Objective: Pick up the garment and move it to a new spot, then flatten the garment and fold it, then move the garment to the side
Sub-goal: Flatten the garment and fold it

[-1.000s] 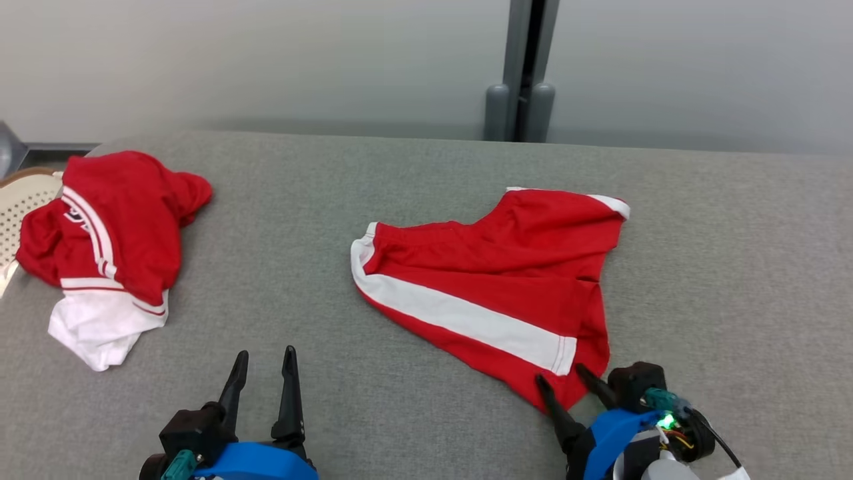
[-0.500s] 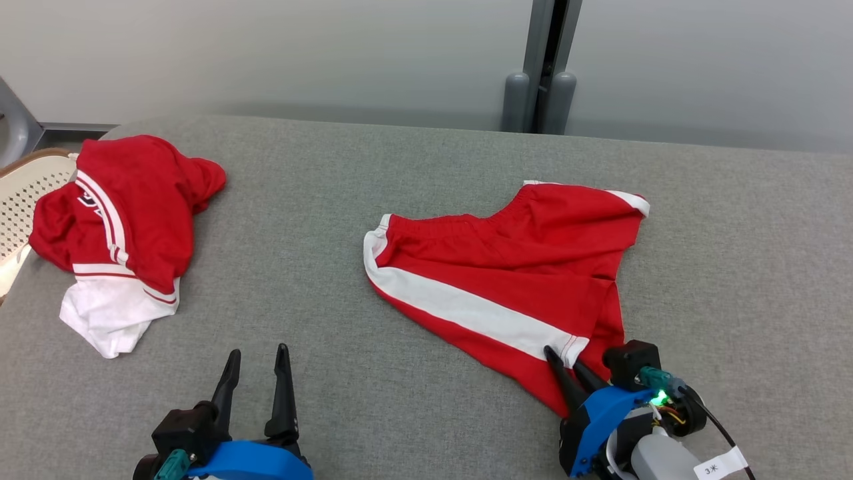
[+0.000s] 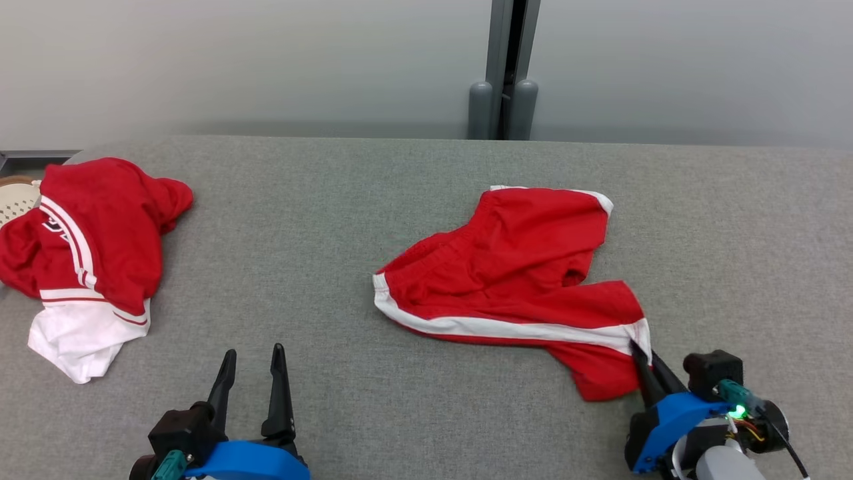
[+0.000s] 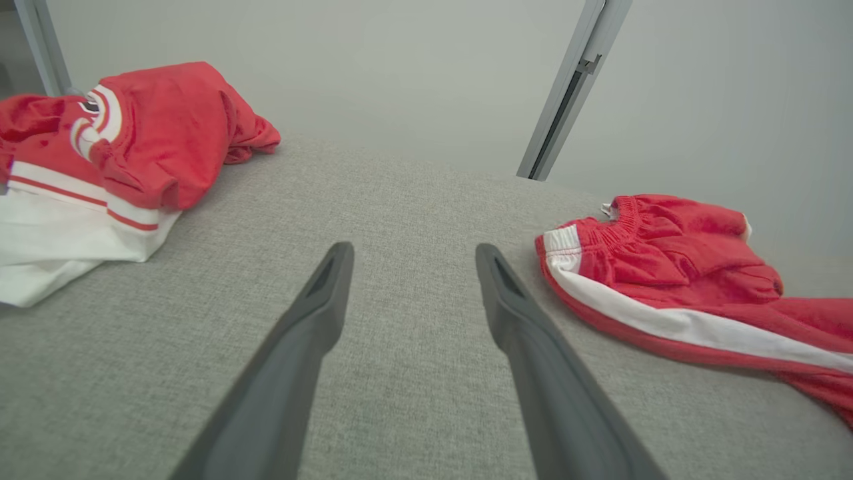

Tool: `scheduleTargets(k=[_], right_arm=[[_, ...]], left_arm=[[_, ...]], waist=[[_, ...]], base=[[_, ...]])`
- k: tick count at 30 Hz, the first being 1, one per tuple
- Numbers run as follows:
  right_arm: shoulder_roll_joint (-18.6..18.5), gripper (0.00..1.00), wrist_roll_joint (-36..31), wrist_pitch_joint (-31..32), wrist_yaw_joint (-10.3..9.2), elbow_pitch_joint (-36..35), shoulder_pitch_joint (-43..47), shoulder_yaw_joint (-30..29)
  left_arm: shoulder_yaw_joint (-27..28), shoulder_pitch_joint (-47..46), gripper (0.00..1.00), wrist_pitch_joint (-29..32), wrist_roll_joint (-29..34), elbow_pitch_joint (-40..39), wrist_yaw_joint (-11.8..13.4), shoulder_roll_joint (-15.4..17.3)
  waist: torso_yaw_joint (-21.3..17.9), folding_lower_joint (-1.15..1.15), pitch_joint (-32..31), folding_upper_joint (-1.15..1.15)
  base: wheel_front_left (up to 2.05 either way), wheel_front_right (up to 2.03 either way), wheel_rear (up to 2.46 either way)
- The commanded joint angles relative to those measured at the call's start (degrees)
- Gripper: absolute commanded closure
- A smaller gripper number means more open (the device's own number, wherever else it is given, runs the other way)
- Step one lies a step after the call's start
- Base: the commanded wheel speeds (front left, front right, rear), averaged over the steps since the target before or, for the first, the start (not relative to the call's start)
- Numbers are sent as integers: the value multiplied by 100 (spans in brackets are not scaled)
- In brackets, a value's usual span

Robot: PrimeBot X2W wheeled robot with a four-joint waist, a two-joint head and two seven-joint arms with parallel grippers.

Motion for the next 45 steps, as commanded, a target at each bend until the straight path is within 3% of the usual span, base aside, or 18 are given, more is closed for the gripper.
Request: scheduleTargets(k=[1,5,6,8,9,26,45], right_arm=[[-17,100,-111,-29,1,-96,115,-132],[-20,100,-462,-30,1,-364,279,-529],[-13,94,-534,-31,1,-437,307,-599],[14,38,-608,-31,1,-598,370,-688],[24,0,-629,-30,1,-662,400,-717],[68,0,-330,-27,1,-1752,901,-618],[67,0,27,-27,1,-2116,1062,-410]], left_arm=[[-3,-11,0,-28,4,-10,3,-1],[-14,-45,0,-28,9,12,-6,-1],[-17,-54,0,-28,12,17,-9,-2],[-28,-74,0,-28,22,24,-22,-1],[-37,-86,0,-28,31,22,-29,-2],[-482,-294,0,-28,97,-110,-125,-2],[-613,-192,0,-28,72,-39,-70,-2]], waist=[[-19,0,-5,0],[-63,0,-2,0],[-72,0,-2,0],[-91,0,-4,0],[-101,0,-5,0],[-214,0,-120,0],[-210,0,-270,0]], base=[[0,0,0],[0,0,0],[0,0,0],[0,0,0],[0,0,0],[0,0,0],[0,0,0]])
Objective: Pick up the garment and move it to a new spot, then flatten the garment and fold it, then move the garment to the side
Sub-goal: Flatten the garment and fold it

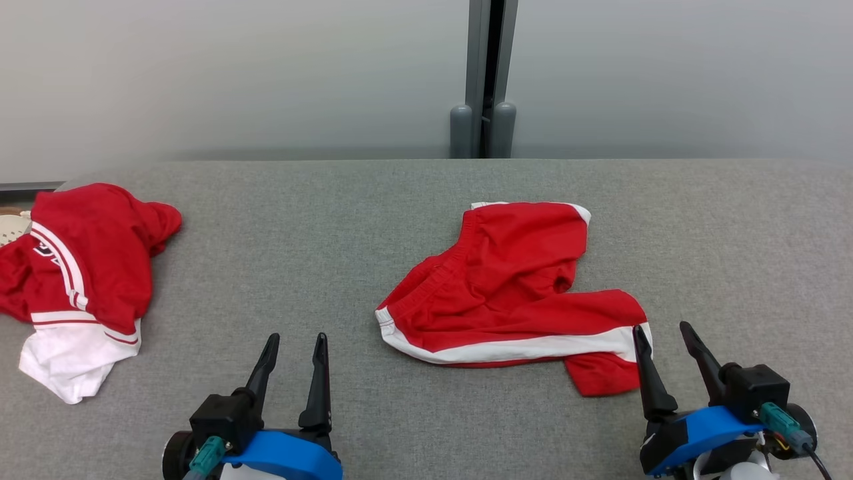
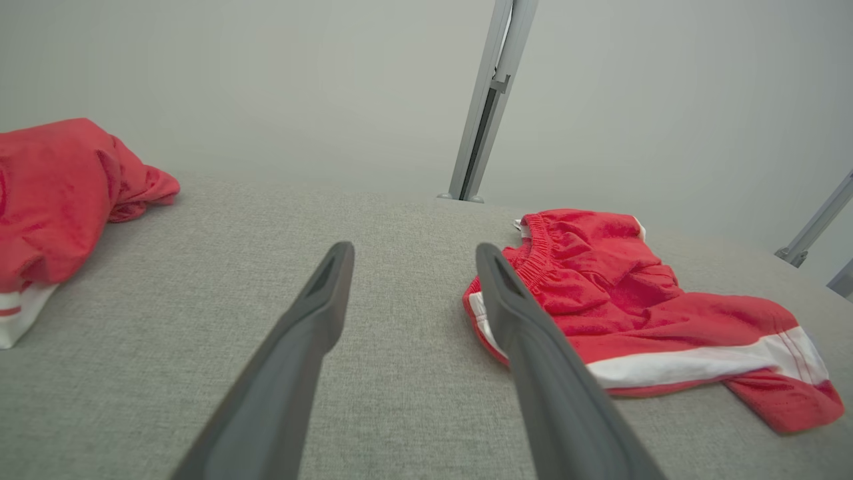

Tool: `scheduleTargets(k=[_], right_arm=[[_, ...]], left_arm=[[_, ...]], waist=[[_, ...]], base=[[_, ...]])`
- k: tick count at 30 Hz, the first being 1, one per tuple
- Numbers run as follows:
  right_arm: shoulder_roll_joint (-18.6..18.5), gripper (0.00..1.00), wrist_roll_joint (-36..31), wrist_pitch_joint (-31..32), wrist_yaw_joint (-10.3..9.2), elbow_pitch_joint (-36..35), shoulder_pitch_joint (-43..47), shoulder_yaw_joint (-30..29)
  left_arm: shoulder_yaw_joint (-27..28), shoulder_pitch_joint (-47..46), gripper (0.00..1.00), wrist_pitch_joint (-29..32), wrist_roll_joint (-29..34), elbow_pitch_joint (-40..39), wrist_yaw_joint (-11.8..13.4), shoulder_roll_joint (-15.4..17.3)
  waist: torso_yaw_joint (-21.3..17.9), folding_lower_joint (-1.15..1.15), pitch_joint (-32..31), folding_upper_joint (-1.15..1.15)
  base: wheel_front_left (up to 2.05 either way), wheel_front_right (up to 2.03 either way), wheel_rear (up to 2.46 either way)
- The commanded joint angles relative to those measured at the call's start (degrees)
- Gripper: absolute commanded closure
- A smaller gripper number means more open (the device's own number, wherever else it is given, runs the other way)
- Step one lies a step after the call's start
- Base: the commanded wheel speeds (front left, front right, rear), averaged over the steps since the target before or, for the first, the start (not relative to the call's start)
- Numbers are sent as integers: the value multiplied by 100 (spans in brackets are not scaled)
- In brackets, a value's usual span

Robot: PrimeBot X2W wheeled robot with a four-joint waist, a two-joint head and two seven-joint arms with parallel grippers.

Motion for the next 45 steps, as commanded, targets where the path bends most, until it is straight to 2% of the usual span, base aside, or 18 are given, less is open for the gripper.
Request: scheduleTargets(k=[1,7,14,19,20,21,24,26,28,29,30,32,34,35,37,45], right_arm=[[0,0,-13,-21,1,-65,16,-9],[-1,0,-55,-21,1,-252,-98,44],[-2,0,-163,-21,1,-347,-263,218],[-1,0,-179,-21,1,-356,-321,248],[-1,0,-179,-21,1,-356,-321,248],[-1,0,-184,-21,1,-348,-336,241],[-2,0,-182,-20,1,-344,-341,240],[-1,0,-174,-21,1,-354,-333,226],[-1,0,-177,-21,1,-357,-328,217],[-1,0,-177,-21,1,-357,-328,217],[-1,0,-182,-21,1,-356,-328,211],[-1,0,-194,-21,1,-342,-334,198],[-1,0,-211,-20,1,-328,-354,184],[-1,0,-221,-20,1,-309,-363,176],[-1,0,-222,-20,1,-194,-370,198],[-3,0,-219,207,1,519,-818,414]], left_arm=[[-17,-15,0,-28,-3,16,-23,-2],[-356,-456,0,1,201,380,-200,99],[-1277,-1520,0,699,275,1165,-347,642],[-2177,-2102,0,1028,-163,1448,-341,1172],[-2177,-2102,0,1028,-163,1448,-341,1172],[-2490,-2308,0,1083,-371,1488,-341,1363],[-2776,-2460,0,1157,-577,1529,-341,1523],[-3211,-2637,0,1297,-896,1541,-342,1749],[-3569,-2729,16,1420,-1116,1479,-342,1877],[-3569,-2729,16,1420,-1116,1479,-342,1877],[-3727,-2775,25,1477,-1228,1452,-342,1957],[-3979,-2871,53,1525,-1411,1415,-342,2082],[-4138,-2932,68,1485,-1589,1398,-343,2149],[-4182,-2957,81,1457,-1660,1401,-343,2175],[-4263,-3015,98,1360,-1785,1410,-342,2213],[-4261,-3059,100,867,-2044,1528,-342,2165]], waist=[[-8,0,25,0],[-98,0,225,0],[-353,0,544,0],[-557,0,741,0],[-557,0,741,0],[-619,0,800,0],[-672,0,840,0],[-725,0,878,0],[-746,0,895,0],[-746,0,895,0],[-754,0,901,0],[-763,0,907,0],[-767,0,911,0],[-767,0,917,0],[-756,0,929,0],[-675,0,985,0]], base=[[0,0,0],[0,0,0],[0,0,0],[0,0,0],[0,0,0],[0,0,0],[0,0,0],[0,0,0],[0,0,0],[0,0,0],[0,0,0],[0,0,0],[0,0,0],[0,0,0],[0,0,0],[0,0,0]])
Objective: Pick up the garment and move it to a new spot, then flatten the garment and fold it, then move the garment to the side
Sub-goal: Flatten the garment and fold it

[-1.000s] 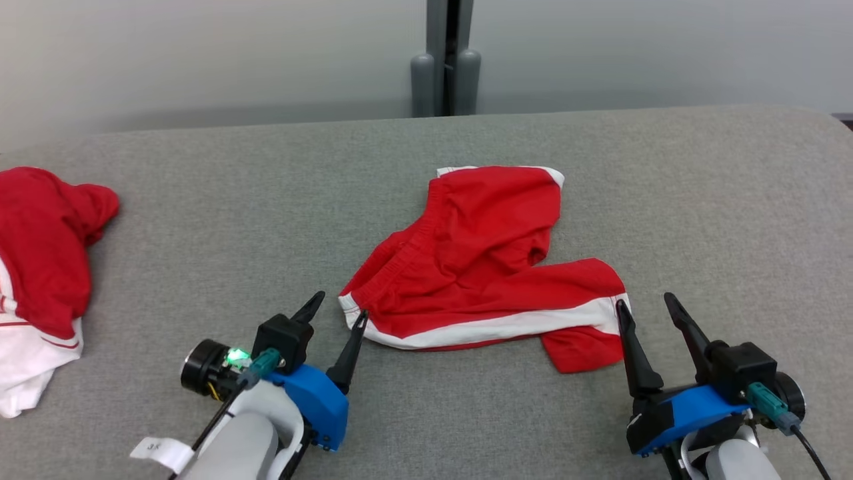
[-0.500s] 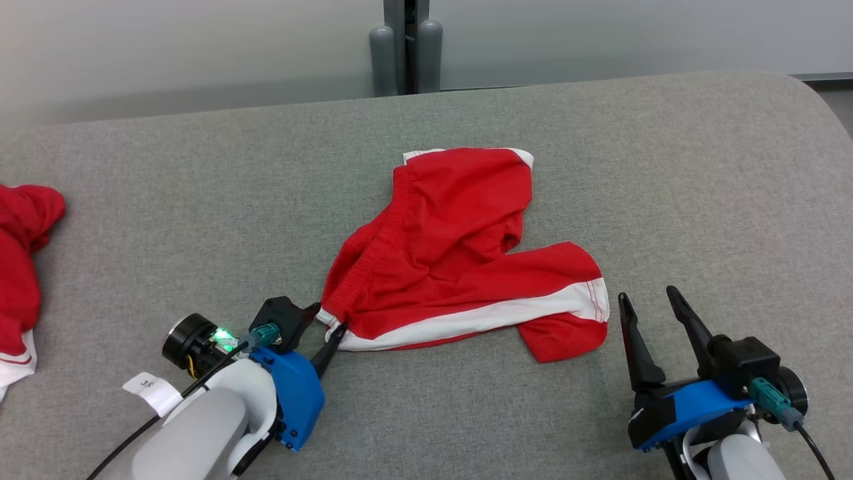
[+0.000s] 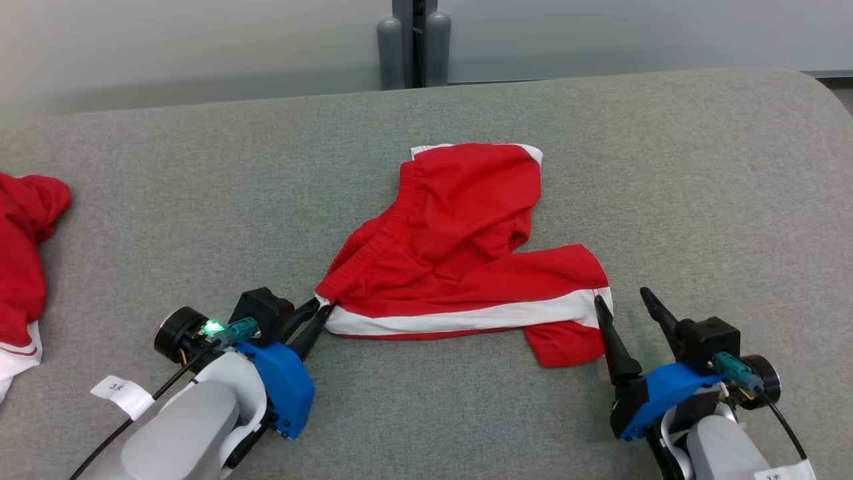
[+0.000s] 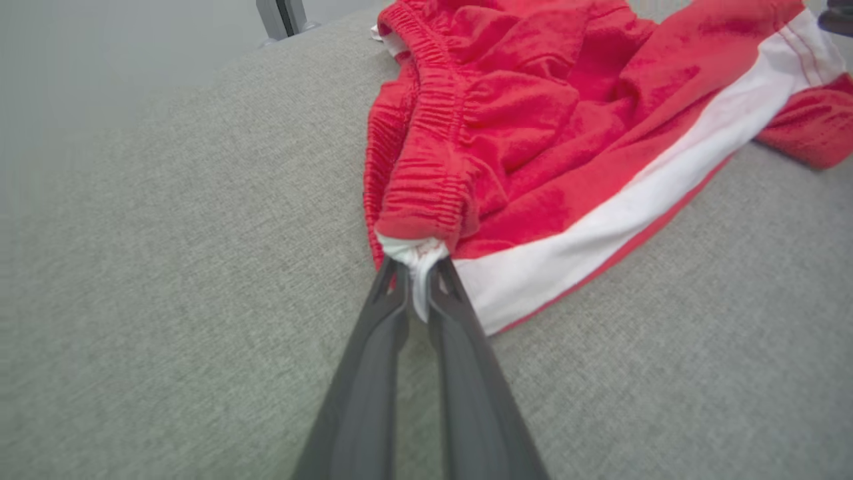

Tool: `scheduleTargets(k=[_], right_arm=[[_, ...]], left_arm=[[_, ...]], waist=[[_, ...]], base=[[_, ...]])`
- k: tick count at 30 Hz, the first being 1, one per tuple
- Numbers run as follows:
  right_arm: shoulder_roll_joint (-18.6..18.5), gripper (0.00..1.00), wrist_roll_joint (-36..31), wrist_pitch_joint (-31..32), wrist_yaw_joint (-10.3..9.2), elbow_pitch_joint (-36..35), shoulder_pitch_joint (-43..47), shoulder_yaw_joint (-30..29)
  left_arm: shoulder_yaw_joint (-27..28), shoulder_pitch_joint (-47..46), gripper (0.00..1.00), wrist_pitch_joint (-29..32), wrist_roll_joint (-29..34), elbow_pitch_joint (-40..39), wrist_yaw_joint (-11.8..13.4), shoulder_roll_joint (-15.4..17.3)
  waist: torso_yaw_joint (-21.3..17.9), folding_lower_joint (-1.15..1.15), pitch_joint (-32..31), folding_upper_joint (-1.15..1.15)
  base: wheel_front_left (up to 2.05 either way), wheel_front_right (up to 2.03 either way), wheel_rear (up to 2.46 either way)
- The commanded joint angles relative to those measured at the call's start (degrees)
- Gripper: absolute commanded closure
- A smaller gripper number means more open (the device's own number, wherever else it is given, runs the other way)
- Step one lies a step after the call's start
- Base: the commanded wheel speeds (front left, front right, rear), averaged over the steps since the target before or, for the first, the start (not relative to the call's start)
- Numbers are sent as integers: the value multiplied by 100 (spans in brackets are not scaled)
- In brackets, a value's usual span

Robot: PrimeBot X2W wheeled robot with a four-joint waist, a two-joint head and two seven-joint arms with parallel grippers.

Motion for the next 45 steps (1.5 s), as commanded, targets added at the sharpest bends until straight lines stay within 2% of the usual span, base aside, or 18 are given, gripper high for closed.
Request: scheduleTargets(k=[1,5,6,7,8,9,17,21,27,30,33,38,41,45], right_arm=[[-5,0,48,48,1,104,-121,20],[-14,0,109,298,1,529,-397,212],[-30,39,141,339,1,610,-452,274],[-29,61,185,372,1,672,-488,331],[-29,75,247,379,1,709,-517,380],[-41,100,304,344,1,717,-547,415],[-187,100,754,142,1,230,-507,582],[-349,100,842,93,1,-355,-436,554],[-633,100,896,311,1,-1547,-376,404],[-751,100,885,500,1,-2233,-358,270],[-835,100,851,722,1,-2931,-359,98],[-788,100,913,1164,1,-3989,-314,-126],[-793,100,932,1417,1,-4347,-296,-249],[-729,100,1091,1642,1,-4326,-432,-277]], left_arm=[[25,-87,100,-78,-24,32,-10,-28],[19,-46,100,-224,-52,105,-10,-104],[11,-49,100,-246,-59,122,-10,-119],[13,-48,100,-275,-74,136,-10,-137],[18,-43,100,-311,-87,151,-10,-160],[28,-38,100,-340,-104,165,-11,-176],[424,48,100,-643,-614,-171,-5,-182],[599,-23,100,-660,-851,-717,-7,-43],[852,-69,100,-181,-1350,-1849,36,331],[1074,-101,100,94,-1629,-2517,202,558],[1350,-186,100,342,-1854,-3270,471,780],[1686,-364,100,727,-2072,-4445,887,1098],[1797,-468,100,970,-2164,-4922,1094,1209],[1841,-673,100,1198,-2107,-5066,1295,1272]], waist=[[24,0,15,0],[94,0,35,0],[113,0,37,0],[128,0,37,0],[140,0,34,0],[149,0,30,0],[139,0,-128,0],[126,0,-301,0],[125,0,-661,0],[125,0,-838,0],[121,0,-993,0],[98,0,-1146,0],[91,0,-1109,0],[91,0,-876,0]], base=[[0,0,0],[0,0,0],[0,0,0],[0,0,0],[0,0,0],[0,0,0],[0,0,0],[0,0,0],[0,0,0],[0,0,0],[0,0,0],[0,0,0],[0,0,0],[0,0,0]])
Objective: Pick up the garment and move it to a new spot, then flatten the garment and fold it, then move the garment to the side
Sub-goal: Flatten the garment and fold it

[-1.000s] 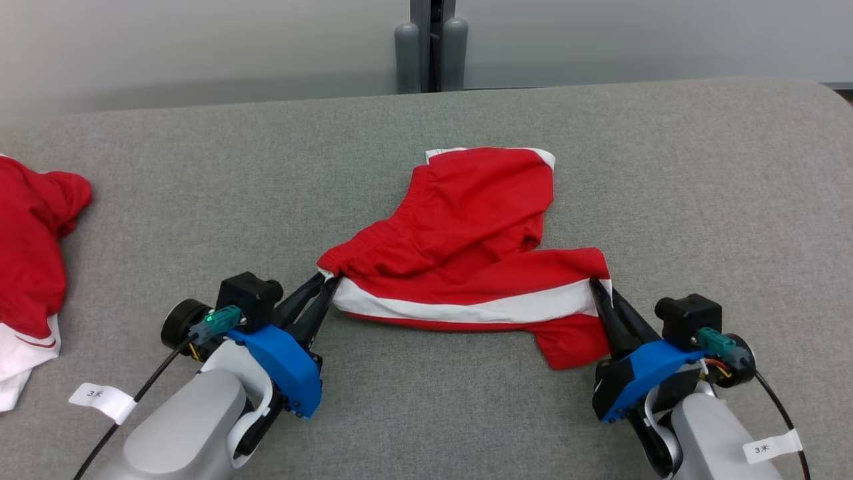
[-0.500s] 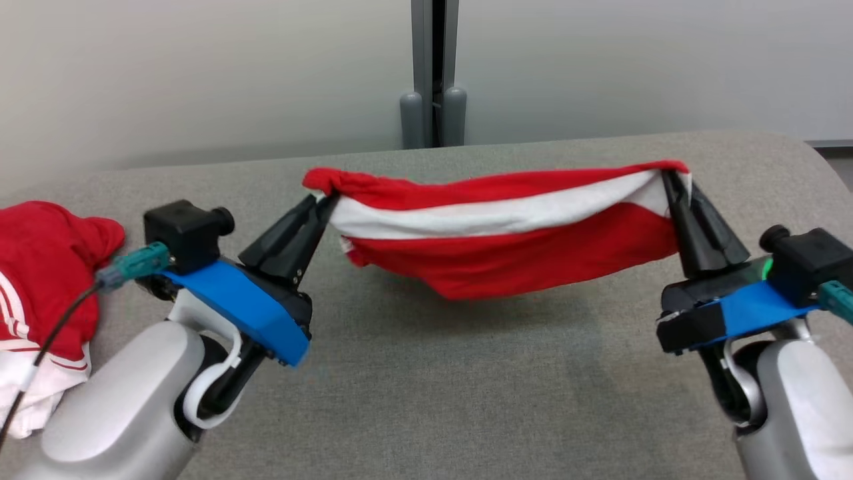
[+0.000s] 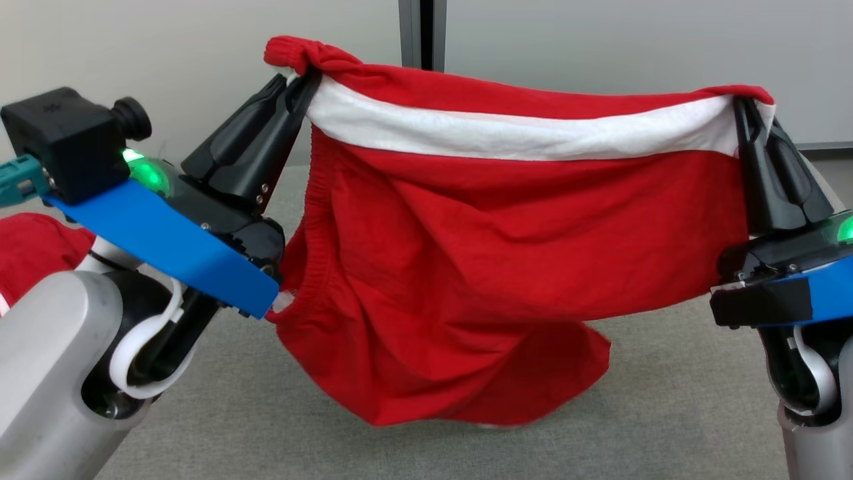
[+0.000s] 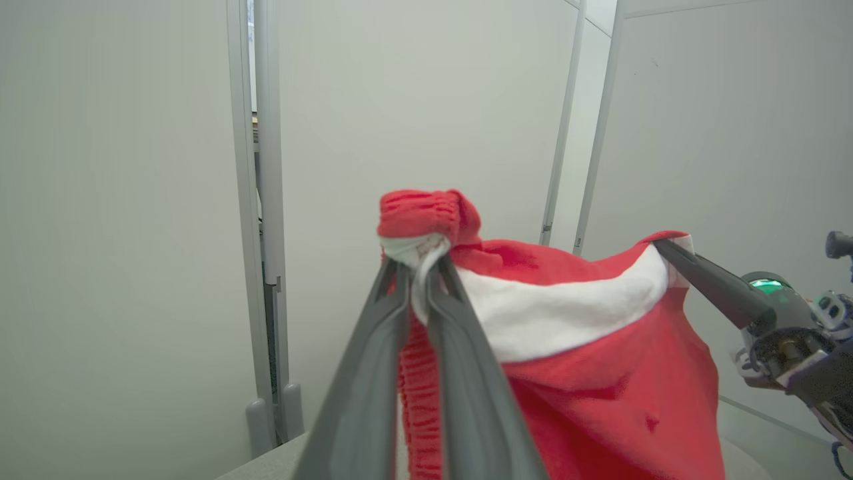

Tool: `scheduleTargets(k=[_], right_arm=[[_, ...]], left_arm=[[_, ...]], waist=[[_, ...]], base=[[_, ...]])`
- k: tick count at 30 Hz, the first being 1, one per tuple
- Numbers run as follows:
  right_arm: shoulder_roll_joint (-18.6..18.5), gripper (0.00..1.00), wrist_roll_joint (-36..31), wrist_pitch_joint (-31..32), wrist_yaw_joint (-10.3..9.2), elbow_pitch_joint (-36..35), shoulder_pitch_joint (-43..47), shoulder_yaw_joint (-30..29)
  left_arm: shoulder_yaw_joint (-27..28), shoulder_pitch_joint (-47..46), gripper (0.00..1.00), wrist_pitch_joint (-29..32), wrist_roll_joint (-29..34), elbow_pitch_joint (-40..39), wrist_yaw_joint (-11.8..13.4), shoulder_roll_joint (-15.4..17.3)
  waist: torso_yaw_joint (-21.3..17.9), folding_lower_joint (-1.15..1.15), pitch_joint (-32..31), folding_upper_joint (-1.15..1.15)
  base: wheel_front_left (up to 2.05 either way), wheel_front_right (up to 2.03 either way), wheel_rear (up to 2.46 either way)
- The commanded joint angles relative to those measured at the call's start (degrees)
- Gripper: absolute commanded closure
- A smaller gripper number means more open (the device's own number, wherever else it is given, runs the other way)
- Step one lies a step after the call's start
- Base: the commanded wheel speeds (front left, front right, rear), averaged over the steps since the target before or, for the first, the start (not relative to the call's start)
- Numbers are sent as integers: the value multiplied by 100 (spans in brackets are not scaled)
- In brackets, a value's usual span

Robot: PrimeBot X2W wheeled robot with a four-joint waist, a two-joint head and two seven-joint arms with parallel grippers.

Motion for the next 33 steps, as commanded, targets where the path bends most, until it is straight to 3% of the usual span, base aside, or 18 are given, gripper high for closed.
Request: scheduleTargets(k=[1,9,17,21,33], right_arm=[[12,100,88,58,2,118,-120,28],[-47,100,141,-176,2,1254,-1588,232],[205,100,-186,-819,2,2055,-3126,-68],[309,100,-316,-1017,3,2352,-3058,42],[691,100,-233,-1805,2,4023,-1508,418]], left_arm=[[20,-140,100,75,24,63,59,-23],[12,-1268,100,385,253,917,-7,-335],[300,-2315,100,-120,349,1902,-118,-994],[129,-2054,100,-174,350,2153,-226,-1080],[-462,-67,100,-1002,272,2816,-530,-1234]], waist=[[32,1,176,0],[-71,1,1024,0],[-167,1,1623,0],[-189,1,1828,0],[-262,1,2066,0]], base=[[0,0,0],[0,0,0],[0,0,0],[0,0,0],[0,0,0]])
